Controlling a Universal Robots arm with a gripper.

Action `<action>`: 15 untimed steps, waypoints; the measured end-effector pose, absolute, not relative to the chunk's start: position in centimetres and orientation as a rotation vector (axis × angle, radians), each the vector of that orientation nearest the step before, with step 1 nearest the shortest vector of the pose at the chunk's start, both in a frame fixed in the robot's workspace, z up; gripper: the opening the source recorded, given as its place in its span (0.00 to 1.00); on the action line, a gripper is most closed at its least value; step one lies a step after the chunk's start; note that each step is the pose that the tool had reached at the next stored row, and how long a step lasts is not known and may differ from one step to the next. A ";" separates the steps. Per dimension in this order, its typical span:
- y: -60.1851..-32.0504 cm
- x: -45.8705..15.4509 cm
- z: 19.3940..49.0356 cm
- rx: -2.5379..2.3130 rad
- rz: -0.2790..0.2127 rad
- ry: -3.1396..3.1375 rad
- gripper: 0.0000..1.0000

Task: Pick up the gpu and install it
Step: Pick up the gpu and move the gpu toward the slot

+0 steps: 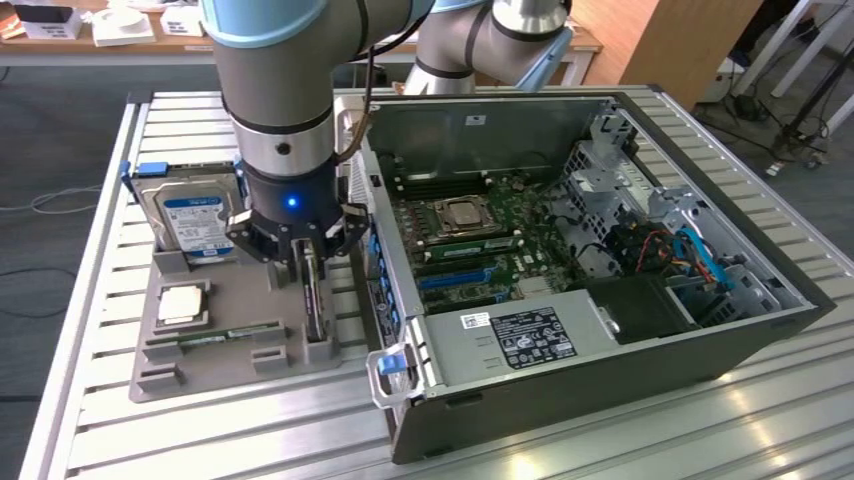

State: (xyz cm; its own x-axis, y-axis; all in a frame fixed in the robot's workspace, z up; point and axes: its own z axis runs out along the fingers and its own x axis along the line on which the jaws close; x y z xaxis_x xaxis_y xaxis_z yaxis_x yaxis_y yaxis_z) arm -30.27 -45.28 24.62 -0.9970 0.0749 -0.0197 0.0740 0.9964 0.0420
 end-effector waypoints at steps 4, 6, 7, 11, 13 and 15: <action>-45.3 -30.3 24.5 0.116 0.065 3.117 0.37; -45.3 -30.3 24.3 0.116 0.064 3.117 0.37; -45.3 -30.3 24.3 0.116 0.064 3.117 0.37; -45.3 -30.3 24.0 0.116 0.064 3.117 0.37; -45.3 -30.3 23.9 0.116 0.064 3.118 0.37; -45.3 -30.3 23.9 0.116 0.064 3.117 0.37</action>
State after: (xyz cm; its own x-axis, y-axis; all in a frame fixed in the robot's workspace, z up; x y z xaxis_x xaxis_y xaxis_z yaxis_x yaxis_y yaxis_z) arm -30.25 -45.28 23.88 -0.9970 0.0749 -0.0199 0.0740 0.9964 0.0419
